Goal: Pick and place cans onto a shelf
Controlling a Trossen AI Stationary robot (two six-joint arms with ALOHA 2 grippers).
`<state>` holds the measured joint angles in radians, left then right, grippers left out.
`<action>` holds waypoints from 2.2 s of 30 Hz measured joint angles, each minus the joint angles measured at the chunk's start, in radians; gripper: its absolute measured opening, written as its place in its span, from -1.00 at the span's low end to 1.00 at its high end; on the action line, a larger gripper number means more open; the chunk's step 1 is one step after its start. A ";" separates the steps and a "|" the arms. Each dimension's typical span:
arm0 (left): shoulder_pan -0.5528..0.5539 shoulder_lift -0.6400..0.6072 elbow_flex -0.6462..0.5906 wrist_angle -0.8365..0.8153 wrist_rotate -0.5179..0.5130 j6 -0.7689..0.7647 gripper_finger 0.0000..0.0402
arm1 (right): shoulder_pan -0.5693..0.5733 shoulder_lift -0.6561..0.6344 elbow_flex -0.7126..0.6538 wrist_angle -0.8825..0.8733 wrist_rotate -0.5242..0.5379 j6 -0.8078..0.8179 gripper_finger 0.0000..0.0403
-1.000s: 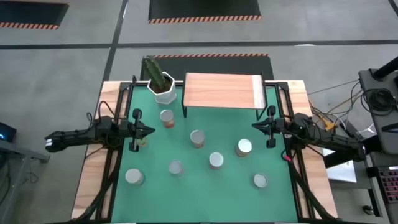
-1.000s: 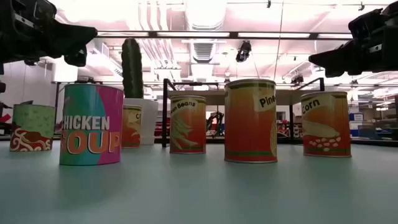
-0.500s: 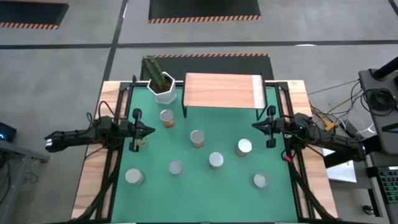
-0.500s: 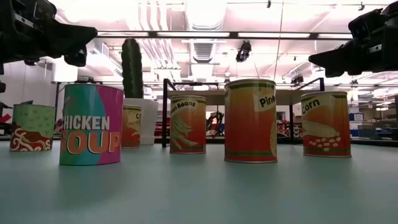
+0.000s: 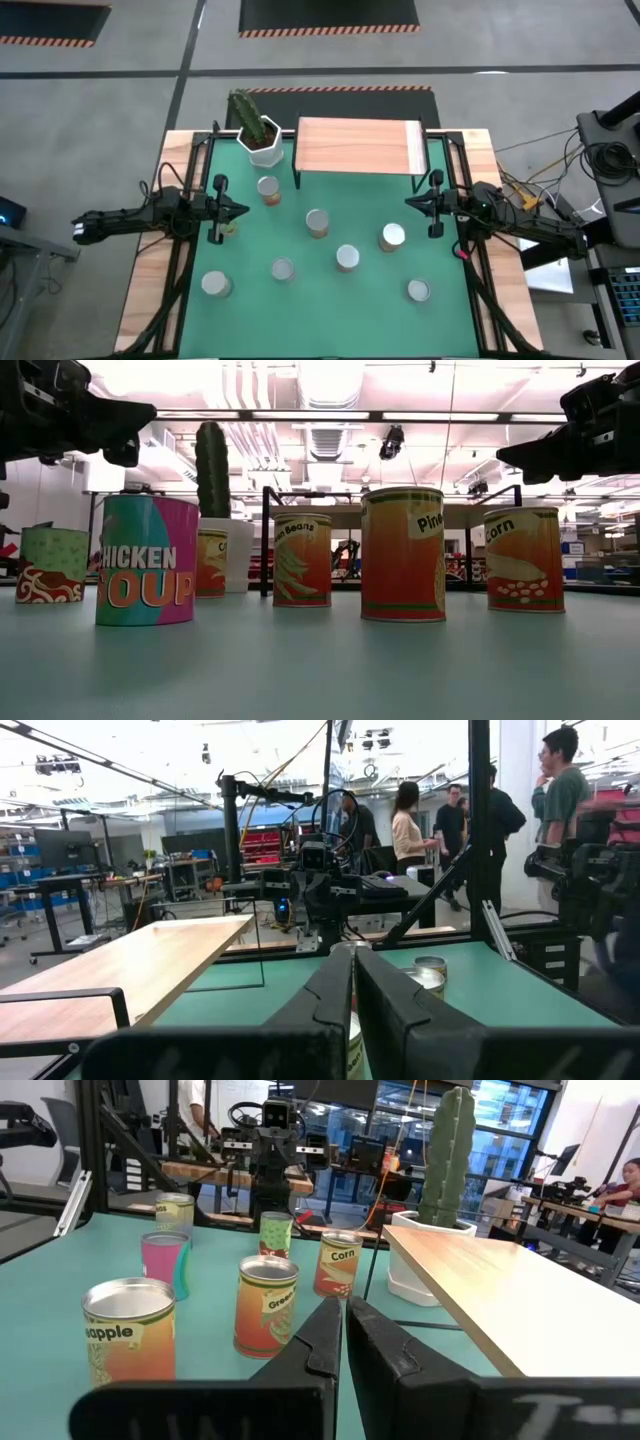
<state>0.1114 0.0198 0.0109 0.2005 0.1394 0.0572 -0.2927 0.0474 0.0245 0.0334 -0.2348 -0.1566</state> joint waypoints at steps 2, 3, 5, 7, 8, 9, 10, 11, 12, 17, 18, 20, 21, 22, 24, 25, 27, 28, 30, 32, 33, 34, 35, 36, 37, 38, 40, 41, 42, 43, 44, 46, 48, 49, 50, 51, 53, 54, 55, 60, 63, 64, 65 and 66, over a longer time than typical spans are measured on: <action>0.000 0.000 0.000 0.000 0.000 0.000 -1.00 | 0.000 0.000 0.000 0.000 0.000 0.000 -0.96; 0.000 0.000 0.000 0.000 0.000 0.000 -1.00 | 0.000 0.000 0.000 0.000 0.000 0.000 -0.96; 0.000 0.000 0.000 0.000 0.000 0.000 -1.00 | 0.000 0.000 0.000 0.000 0.000 0.000 -0.96; 0.000 0.000 0.000 0.000 0.000 0.000 -1.00 | 0.000 0.000 0.000 0.000 0.000 0.000 -0.96; 0.000 0.000 0.000 0.000 0.000 0.000 -1.00 | 0.000 0.000 0.000 0.000 0.000 0.000 -0.96; 0.000 0.000 0.000 0.000 0.000 0.000 -1.00 | 0.000 0.000 0.000 0.000 0.000 0.000 -0.96; 0.000 0.000 0.000 0.000 0.000 0.000 -1.00 | 0.000 0.000 0.000 0.000 0.000 0.000 -0.96; 0.000 0.000 0.000 0.000 0.000 0.000 -1.00 | 0.000 0.000 0.000 0.000 0.000 0.000 -0.96; 0.000 0.000 0.000 0.000 0.000 0.000 -1.00 | 0.000 0.000 0.000 0.000 0.000 0.000 -0.96; 0.000 0.000 0.000 0.000 0.000 0.000 -1.00 | 0.000 0.000 0.000 0.000 0.000 0.000 -0.96; 0.000 0.000 0.000 0.000 0.000 0.000 -1.00 | 0.000 0.000 0.000 0.000 0.000 0.000 -0.96; 0.000 0.000 0.000 0.000 0.000 0.000 -1.00 | 0.000 0.000 0.000 0.000 0.000 0.000 -0.96; 0.000 0.000 0.000 0.000 0.000 0.000 -1.00 | 0.000 0.000 0.000 0.000 0.000 0.000 -0.96; 0.000 0.000 0.000 0.000 0.000 0.000 -1.00 | 0.000 0.000 0.000 0.000 0.000 0.000 -0.96; 0.000 0.000 0.000 0.000 0.000 0.002 -1.00 | 0.000 0.000 0.000 0.002 0.000 0.000 -0.96; 0.000 0.000 0.000 0.000 0.000 0.011 -1.00 | 0.000 0.000 0.000 0.006 0.000 0.004 -0.96; 0.000 0.000 0.000 0.006 0.000 0.033 -1.00 | 0.000 0.000 0.000 0.010 -0.001 0.055 -0.96; 0.000 0.000 0.000 0.010 0.000 0.035 -1.00 | 0.000 0.000 0.000 0.017 0.000 0.089 -0.96; 0.000 0.000 0.000 0.021 0.000 0.020 -1.00 | 0.000 0.000 -0.001 0.055 0.000 0.143 -0.96; 0.000 0.000 0.000 0.052 0.001 -0.022 -1.00 | 0.000 0.000 -0.001 0.106 -0.001 0.177 -0.96; 0.000 0.000 0.000 0.076 0.001 -0.040 -1.00 | 0.000 0.000 -0.001 0.128 0.000 0.196 -0.96; 0.000 0.000 0.000 0.103 0.001 -0.051 -1.00 | 0.000 0.000 -0.001 0.148 -0.001 0.216 -0.96; 0.000 0.000 0.000 0.131 0.001 -0.052 -1.00 | 0.000 0.000 -0.001 0.169 0.000 0.223 -0.96; 0.000 0.000 0.000 0.164 0.001 -0.053 -1.00 | 0.000 0.000 -0.001 0.188 -0.001 0.229 -0.96; 0.000 0.000 0.000 0.196 0.001 -0.055 -1.00 | 0.000 0.000 0.000 0.201 -0.001 0.229 -0.96; 0.000 0.000 0.000 0.228 0.001 -0.066 -1.00 | 0.000 0.000 0.000 0.210 -0.001 0.223 -0.96; 0.000 0.000 0.000 0.293 0.001 -0.105 -1.00 | 0.000 0.000 0.000 0.228 -0.001 0.195 -0.96; 0.000 0.000 0.000 0.324 0.001 -0.126 -1.00 | 0.000 0.000 -0.001 0.239 -0.001 0.179 -0.96; 0.000 0.000 0.000 0.356 0.001 -0.142 -1.00 | 0.000 0.000 -0.001 0.247 -0.001 0.163 -0.96; 0.000 0.000 0.000 0.387 0.001 -0.155 -1.00 | 0.000 0.000 0.000 0.249 -0.001 0.156 -0.96; 0.000 0.000 0.000 0.412 0.002 -0.163 -1.00 | 0.000 0.000 0.000 0.252 -0.001 0.152 -0.96; 0.000 0.000 0.000 0.448 0.002 -0.184 -1.00 | 0.000 0.000 -0.001 0.272 -0.001 0.149 -0.96; 0.000 0.000 0.000 0.478 0.002 -0.206 -1.00 | 0.000 0.000 -0.001 0.303 -0.001 0.150 -0.96; 0.000 0.000 0.000 0.494 0.002 -0.210 -1.00 | 0.000 0.000 -0.001 0.317 -0.001 0.160 -0.96; 0.000 0.000 0.000 0.508 0.003 -0.216 -1.00 | 0.000 0.000 -0.001 0.334 0.000 0.166 -0.96; 0.000 0.000 0.000 0.519 0.005 -0.222 -1.00 | 0.000 0.000 0.000 0.353 -0.001 0.170 -0.96; 0.000 0.000 0.000 0.540 0.009 -0.242 -1.00 | 0.000 0.000 0.000 0.392 -0.001 0.164 -0.96; 0.000 0.000 0.000 0.548 0.010 -0.258 -1.00 | 0.000 0.000 -0.001 0.411 0.000 0.158 -0.96; -0.001 0.000 0.000 0.553 0.010 -0.275 -1.00 | 0.000 0.000 0.000 0.431 -0.001 0.156 -0.96; -0.004 0.008 0.000 0.576 -0.003 -0.341 -1.00 | 0.000 0.000 0.000 0.512 0.000 0.142 -0.96; -0.004 0.039 0.000 0.589 -0.025 -0.359 -1.00 | 0.000 0.008 0.000 0.545 0.000 0.113 -0.96; -0.006 0.053 0.000 0.607 -0.024 -0.361 -1.00 | 0.000 0.010 0.000 0.556 0.000 0.107 -0.96; -0.006 0.066 0.000 0.630 -0.024 -0.366 -1.00 | 0.000 0.014 0.000 0.574 0.000 0.102 -0.96; -0.008 0.081 0.001 0.655 -0.024 -0.371 -1.00 | 0.000 0.015 0.000 0.590 0.000 0.095 -0.96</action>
<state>0.1032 0.1004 0.0114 0.8550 0.1158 -0.3139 -0.2924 0.0623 0.0242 0.6233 -0.2351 -0.0616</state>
